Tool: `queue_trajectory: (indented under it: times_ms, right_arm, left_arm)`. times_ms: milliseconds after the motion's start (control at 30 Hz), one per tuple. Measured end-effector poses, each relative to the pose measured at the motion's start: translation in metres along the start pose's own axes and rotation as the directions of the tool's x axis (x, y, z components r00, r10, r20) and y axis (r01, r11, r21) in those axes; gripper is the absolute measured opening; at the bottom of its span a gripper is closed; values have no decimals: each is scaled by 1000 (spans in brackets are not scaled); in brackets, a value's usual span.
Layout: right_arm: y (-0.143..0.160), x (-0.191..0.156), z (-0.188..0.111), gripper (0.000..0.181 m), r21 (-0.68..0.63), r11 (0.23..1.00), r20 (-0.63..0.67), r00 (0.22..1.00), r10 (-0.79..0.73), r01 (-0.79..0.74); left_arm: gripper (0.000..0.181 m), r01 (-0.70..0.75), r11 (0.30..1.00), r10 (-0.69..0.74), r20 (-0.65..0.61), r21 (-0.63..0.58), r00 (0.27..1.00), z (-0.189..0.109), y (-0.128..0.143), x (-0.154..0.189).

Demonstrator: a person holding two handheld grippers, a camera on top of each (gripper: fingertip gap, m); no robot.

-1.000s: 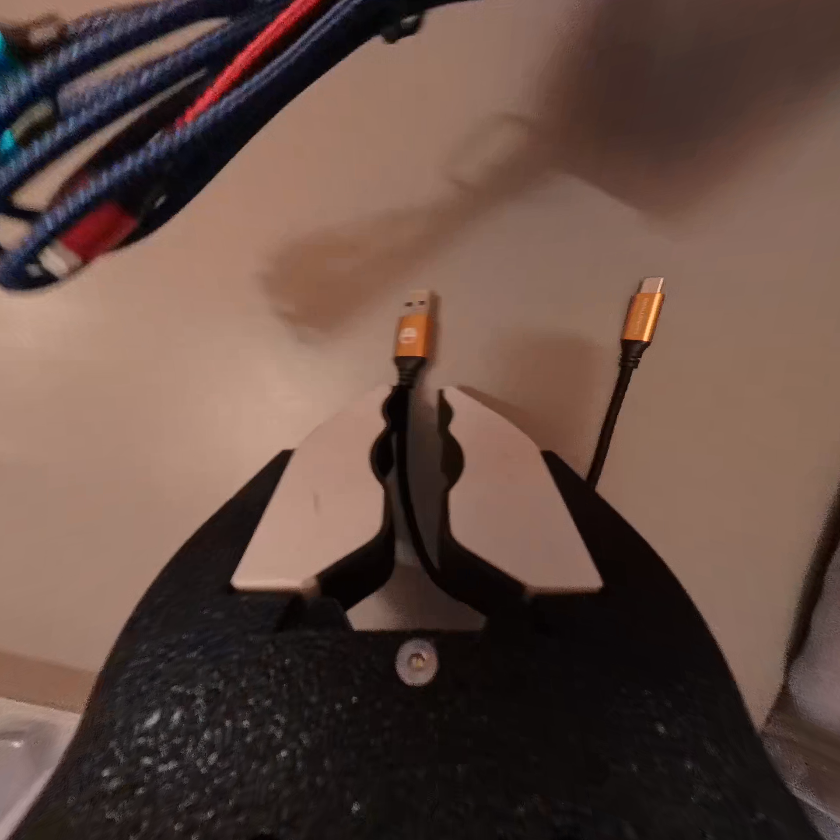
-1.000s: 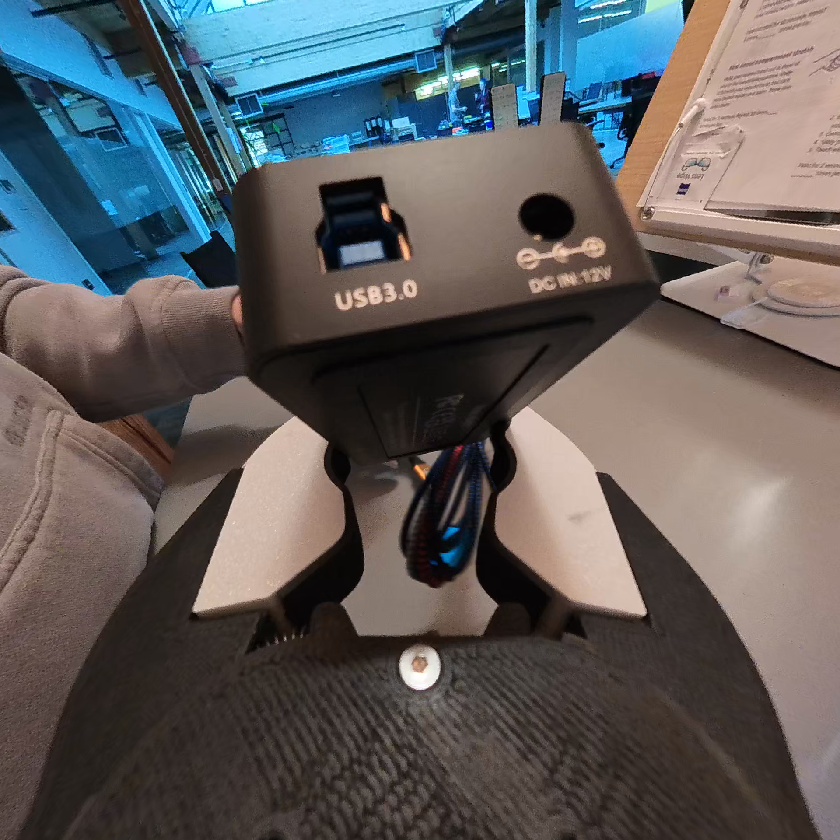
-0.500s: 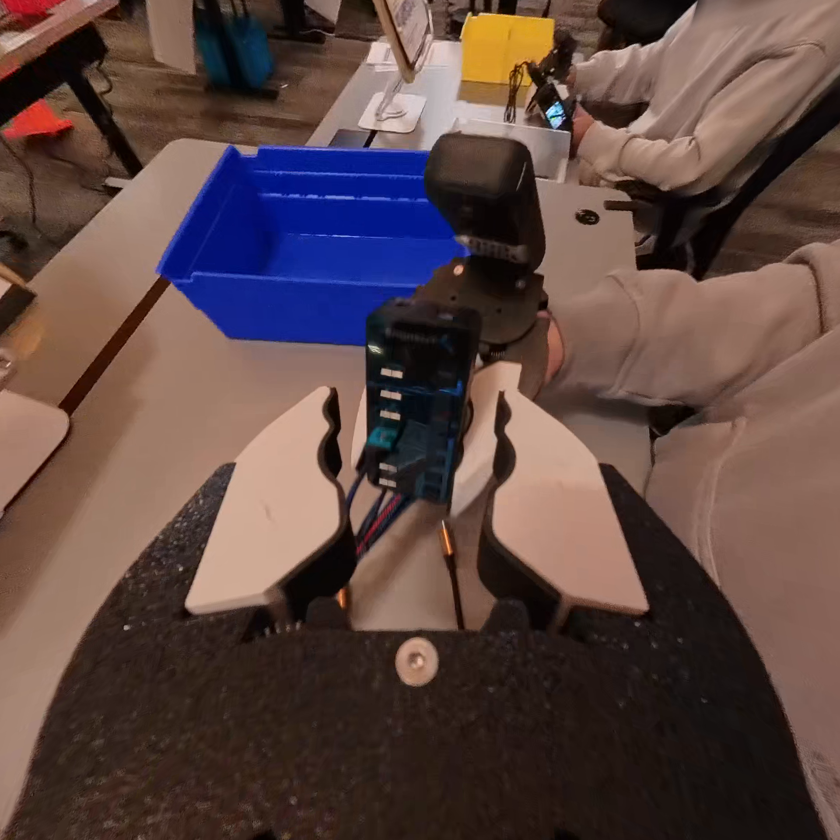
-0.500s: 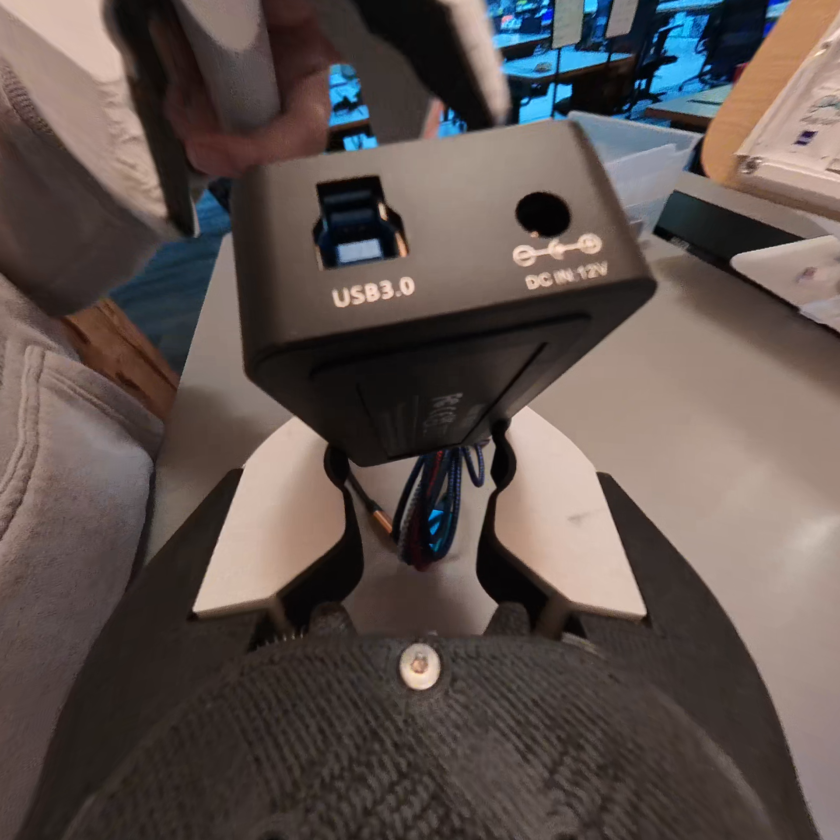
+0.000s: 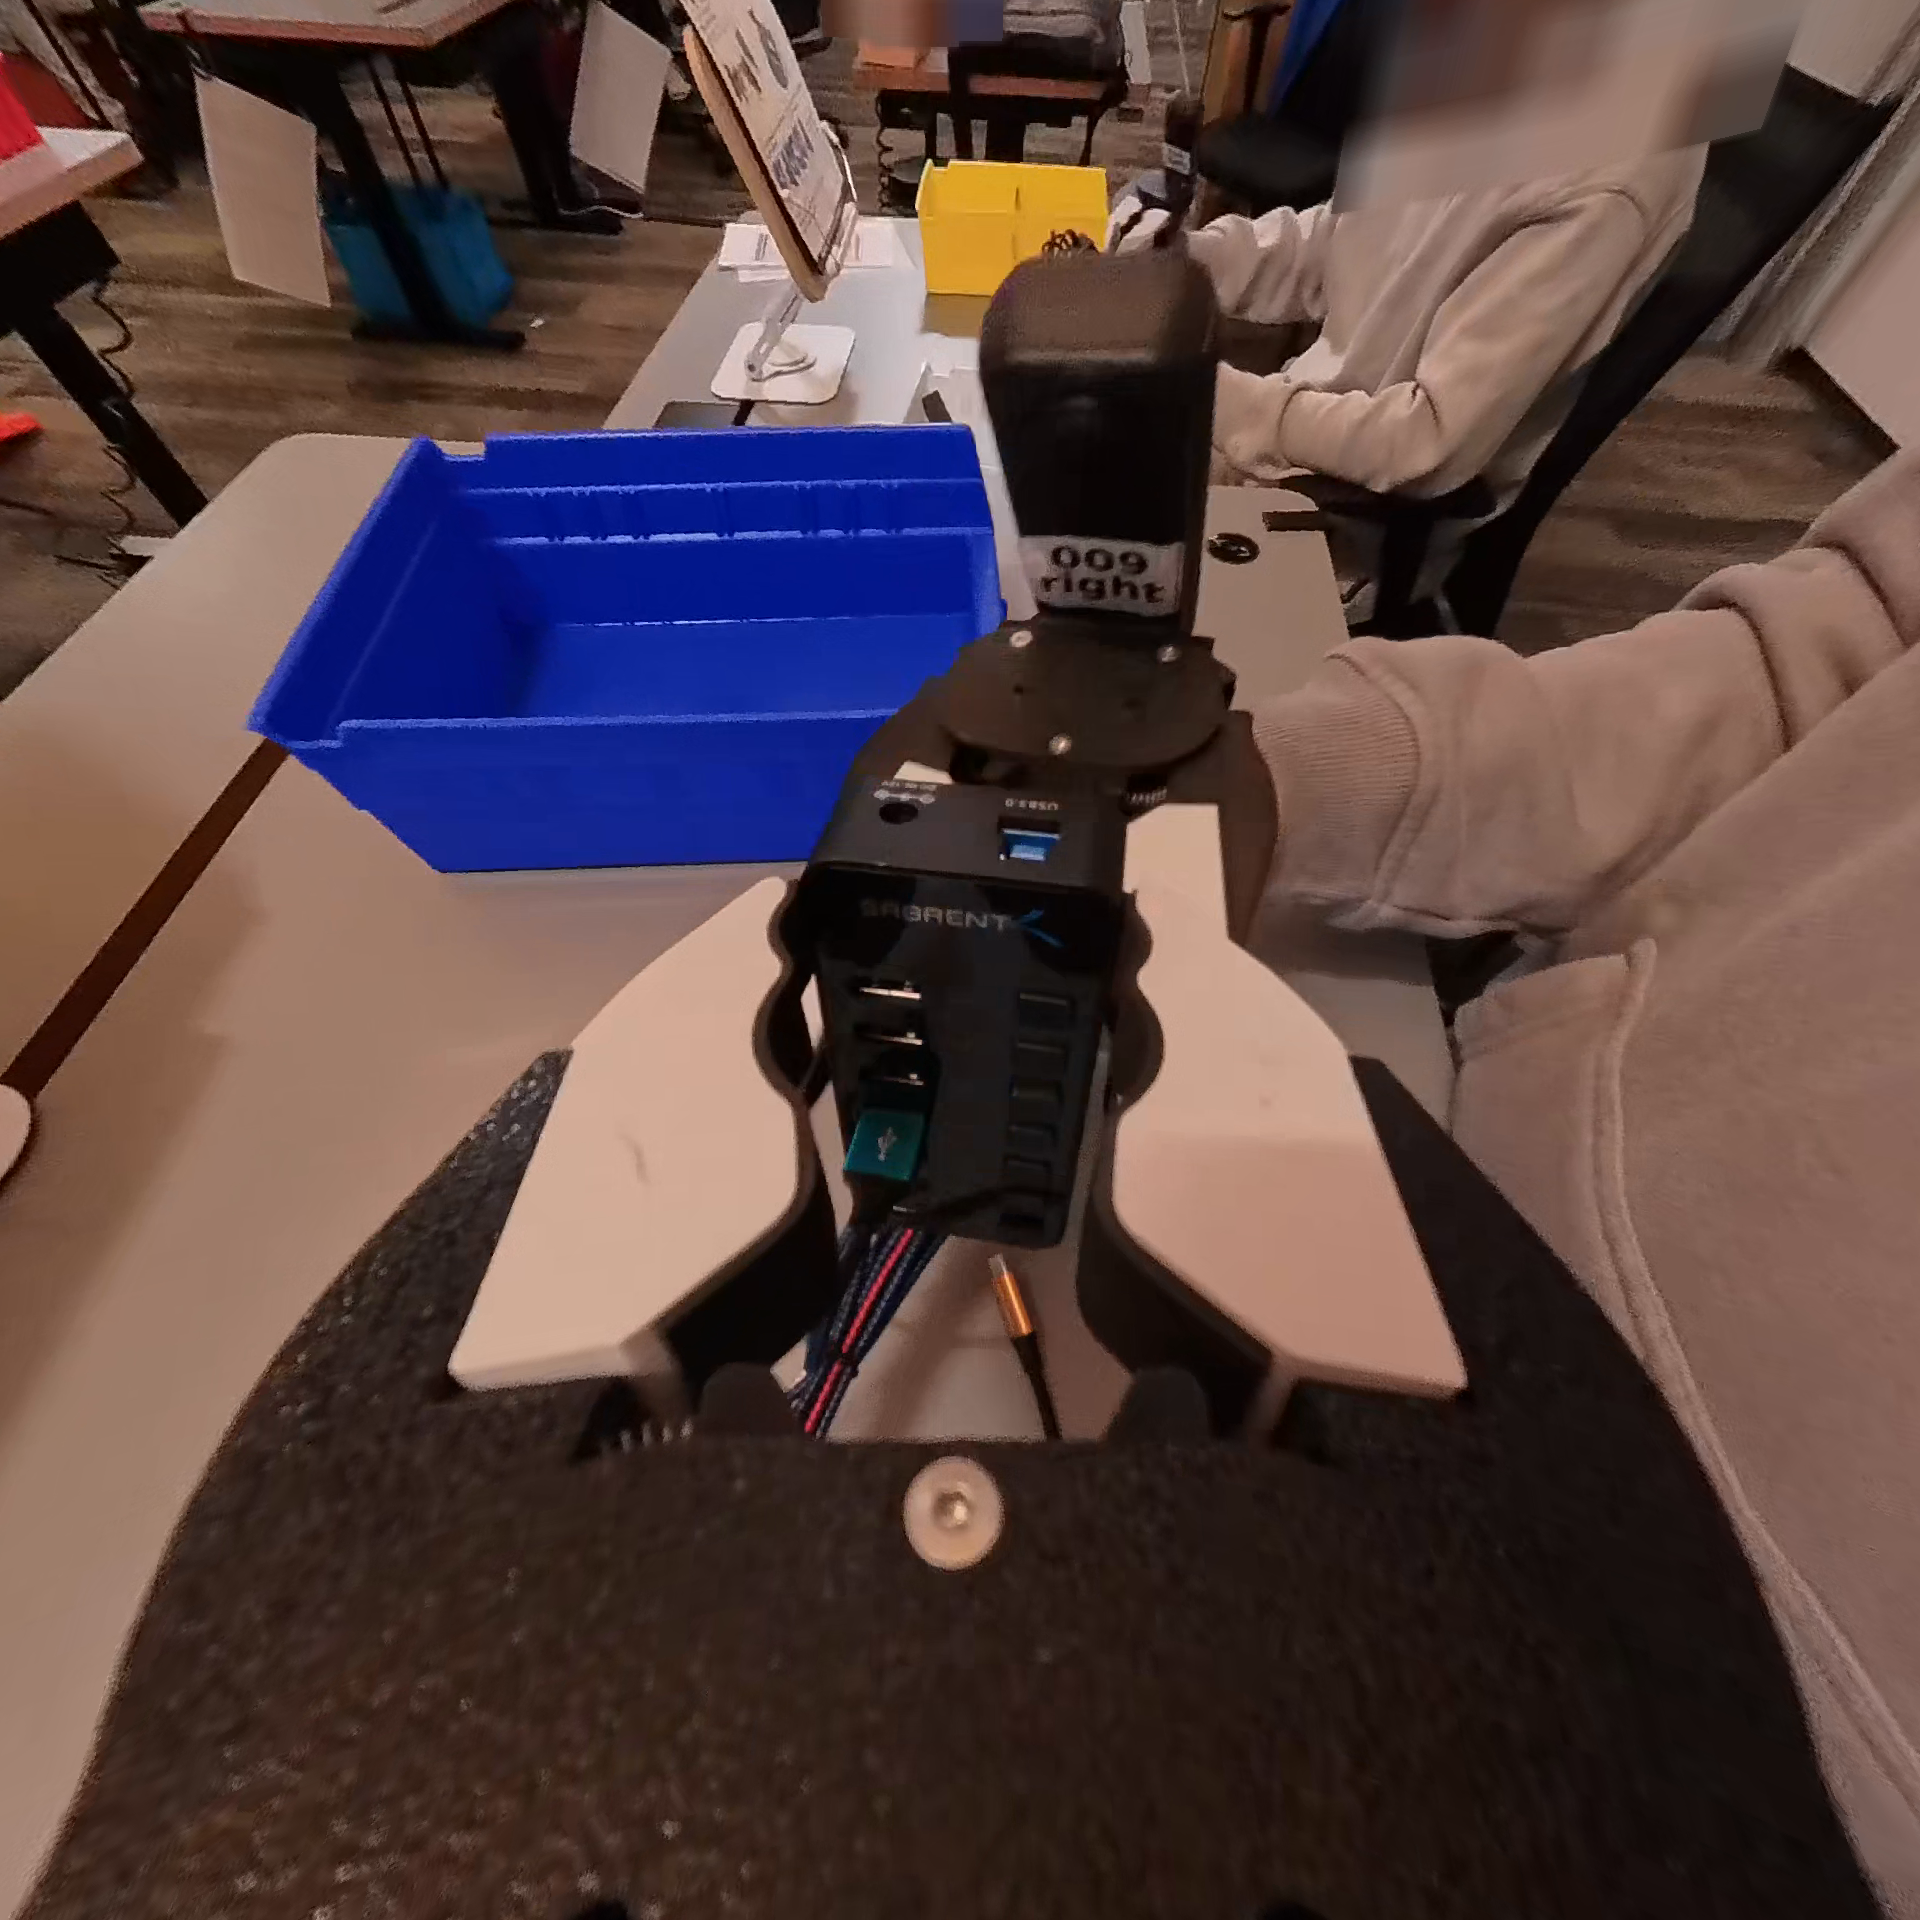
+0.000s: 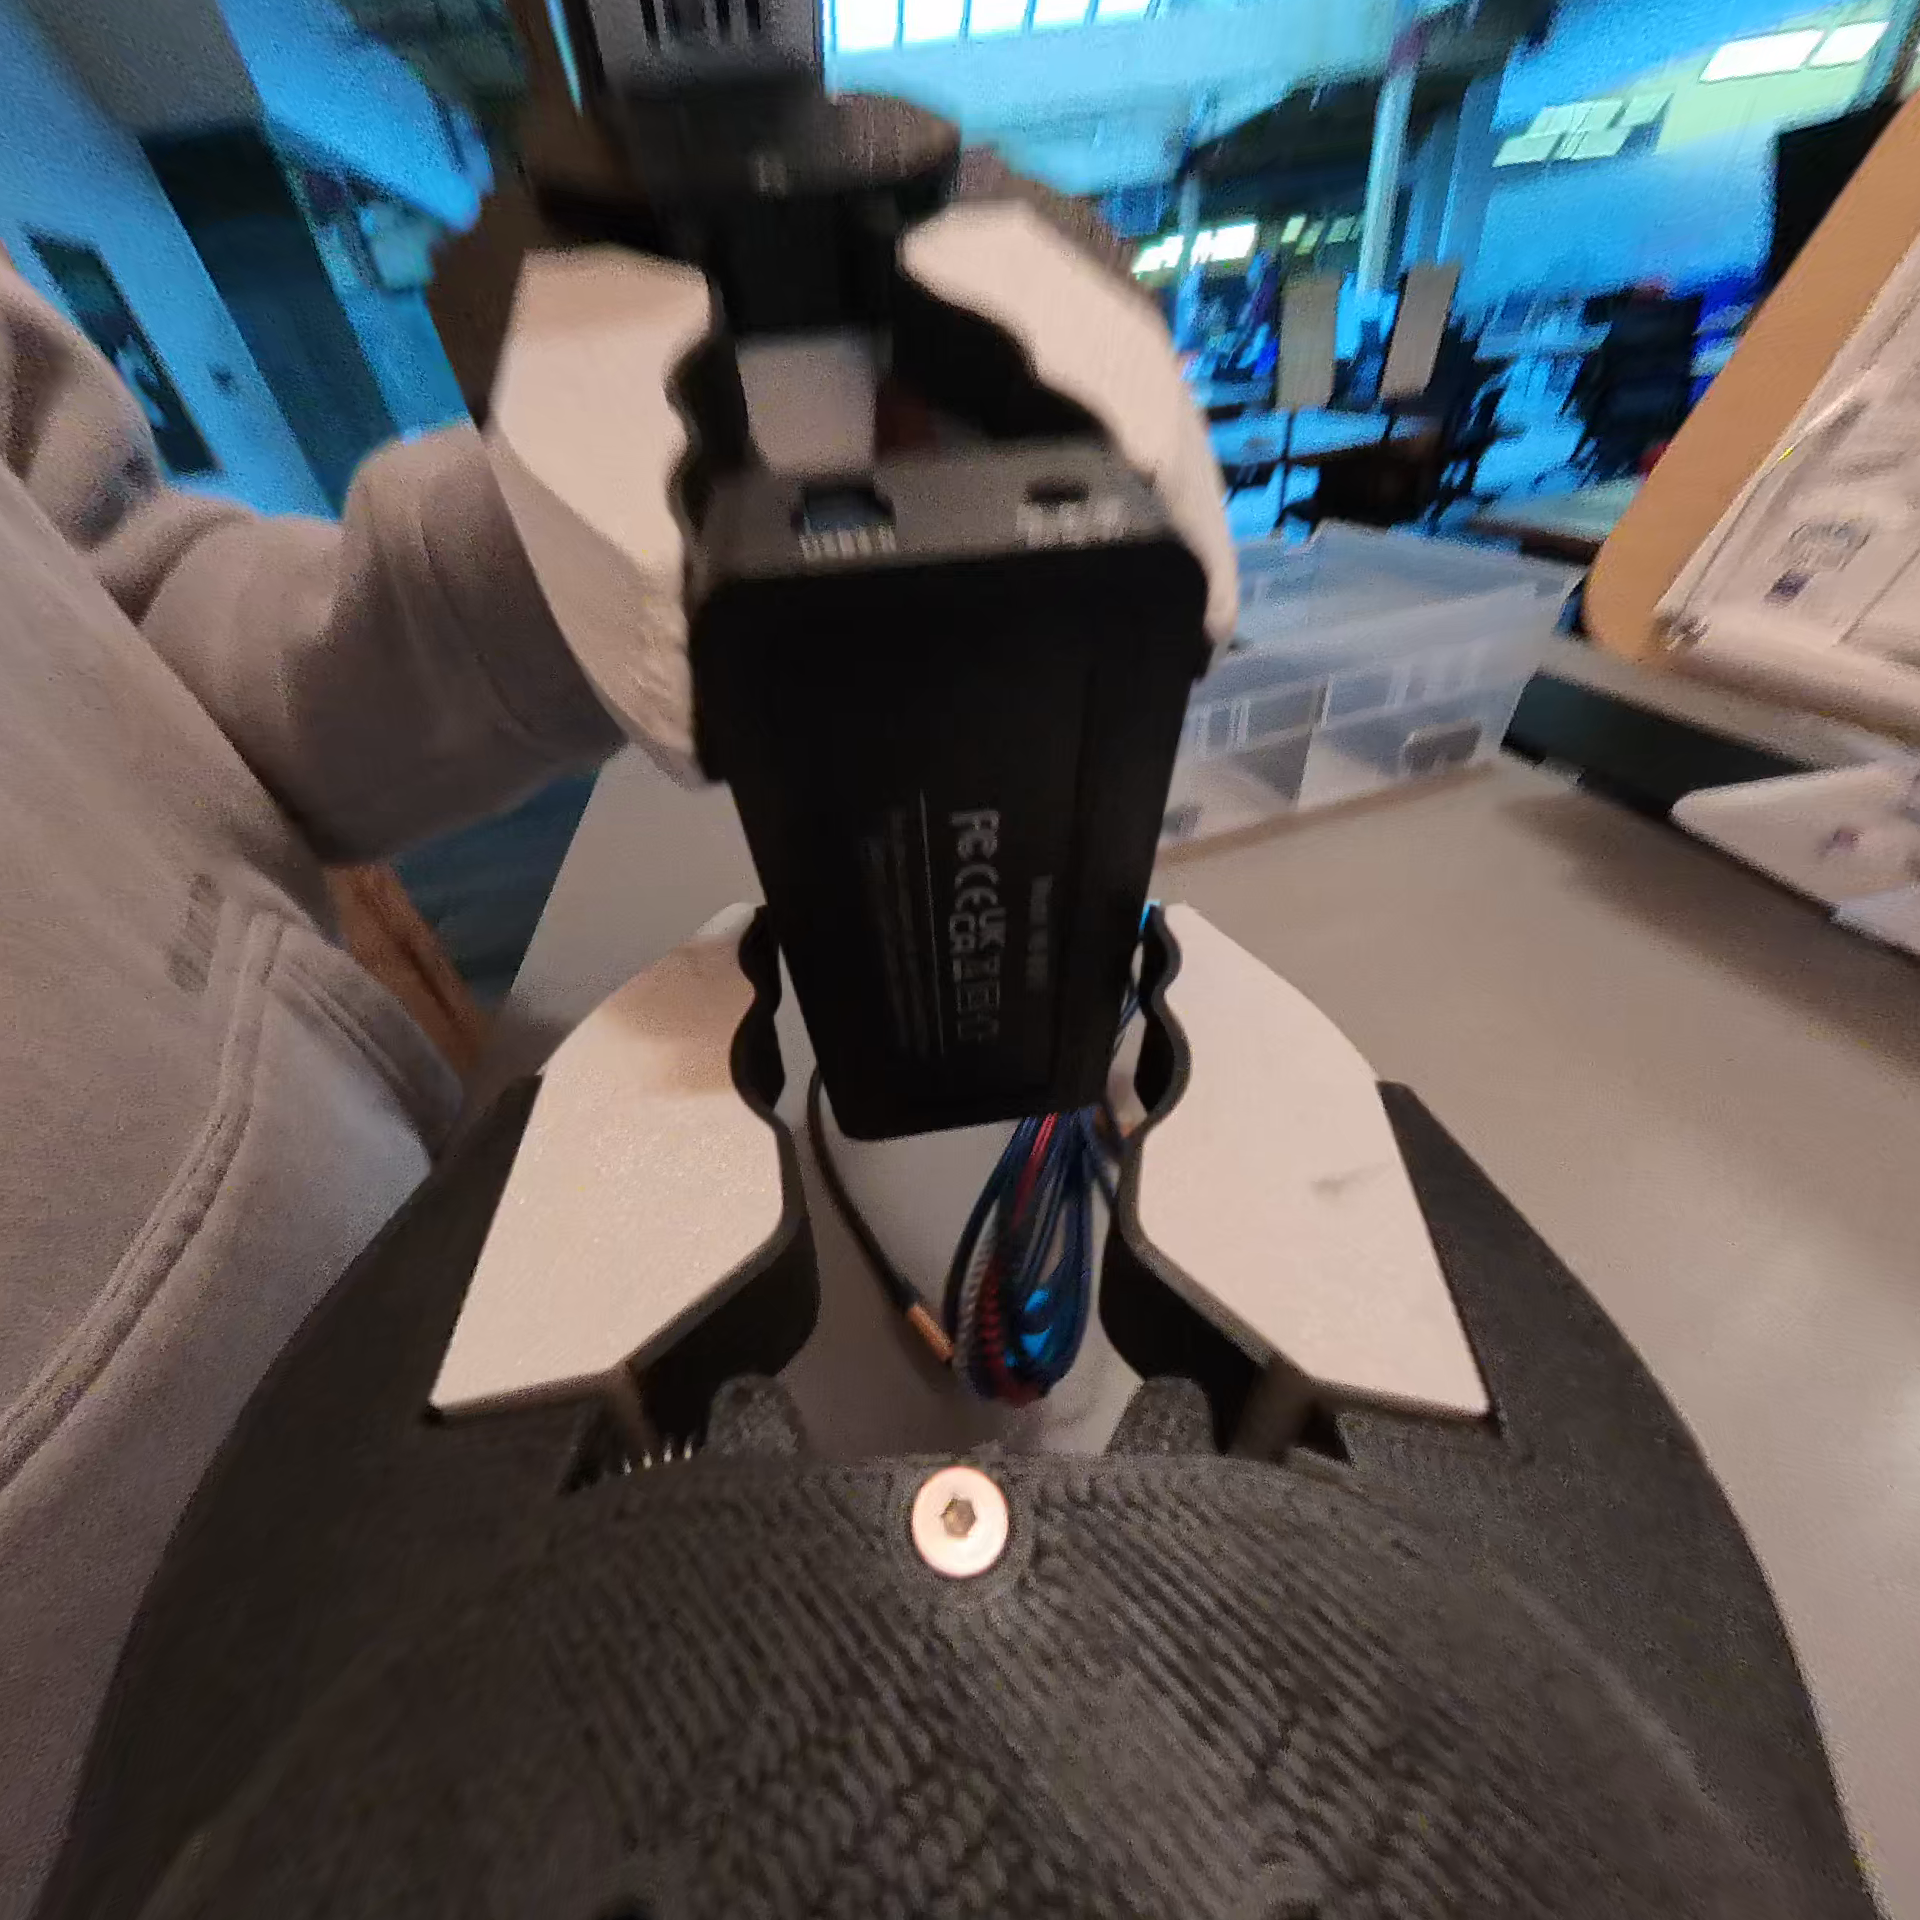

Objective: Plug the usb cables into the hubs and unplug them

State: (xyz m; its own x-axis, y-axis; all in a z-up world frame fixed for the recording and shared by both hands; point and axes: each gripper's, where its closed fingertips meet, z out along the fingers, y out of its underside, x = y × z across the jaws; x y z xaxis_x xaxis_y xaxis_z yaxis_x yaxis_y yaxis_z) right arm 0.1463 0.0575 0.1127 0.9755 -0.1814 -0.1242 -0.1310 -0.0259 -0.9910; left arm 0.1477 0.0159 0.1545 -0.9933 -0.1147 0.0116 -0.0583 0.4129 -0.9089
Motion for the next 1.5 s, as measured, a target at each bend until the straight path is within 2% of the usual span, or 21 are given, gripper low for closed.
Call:
queue_trajectory:
  times_ms: [33,133,200,300,467,633,767,1100,1267,1500]
  right_arm:
    - [-6,1,-1,68,24,1000,-14,1000,-18,18]
    - [-7,1,4,79,-12,999,-17,999,-39,38]
    - [-12,-1,7,68,9,998,-11,998,-58,58]
    - [-20,-1,7,67,60,998,-20,999,-26,27]
    - [-16,-1,10,67,9,1000,-31,999,-24,24]
    - [-12,1,9,67,-5,1000,-35,999,-7,7]
    - [-12,0,10,67,1,1000,-20,1000,10,-10]
    - [-26,-1,7,66,86,996,-42,998,-35,39]
    - [-19,0,8,63,23,999,-45,998,-49,50]
    - [-15,0,7,63,15,1000,-46,999,-19,19]
  left_arm:
    - [55,-5,1000,5,-6,11,1000,-1,0,1]
    - [55,-9,999,11,-33,48,999,0,-1,4]
    - [55,-16,997,19,-36,80,999,-1,-2,4]
    - [55,13,989,-6,-48,145,999,-4,-5,2]
    - [55,21,987,-12,-56,158,998,-7,-1,1]
    - [55,48,993,-43,-53,105,998,-9,6,-1]
    - [55,62,990,-55,-57,127,997,-9,4,-1]
    - [55,-11,1000,10,-38,-17,999,-10,11,0]
    - [54,-30,998,29,-25,-58,999,-8,14,0]
    - [55,-19,998,18,-13,-58,1000,-7,14,-2]
